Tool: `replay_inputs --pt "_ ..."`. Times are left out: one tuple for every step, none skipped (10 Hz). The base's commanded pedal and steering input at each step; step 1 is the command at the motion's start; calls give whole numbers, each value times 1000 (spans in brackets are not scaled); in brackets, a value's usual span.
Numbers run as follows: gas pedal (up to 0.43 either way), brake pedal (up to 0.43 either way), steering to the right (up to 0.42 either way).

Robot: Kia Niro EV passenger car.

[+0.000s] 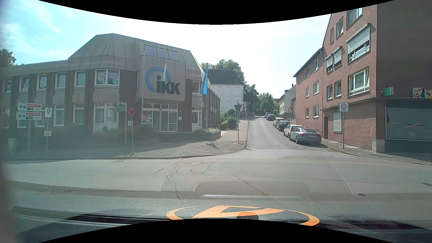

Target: Follow the waypoints while adhering to traffic rules and regulations

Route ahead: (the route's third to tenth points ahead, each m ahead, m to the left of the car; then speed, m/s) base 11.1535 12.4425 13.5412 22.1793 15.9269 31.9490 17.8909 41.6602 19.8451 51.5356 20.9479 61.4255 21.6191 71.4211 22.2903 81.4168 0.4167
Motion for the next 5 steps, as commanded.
replay_inputs --pt "0 201 -48" --pt "0 201 -48" --pt "0 201 -48" --pt "0 195 -49" --pt "0 189 -49"
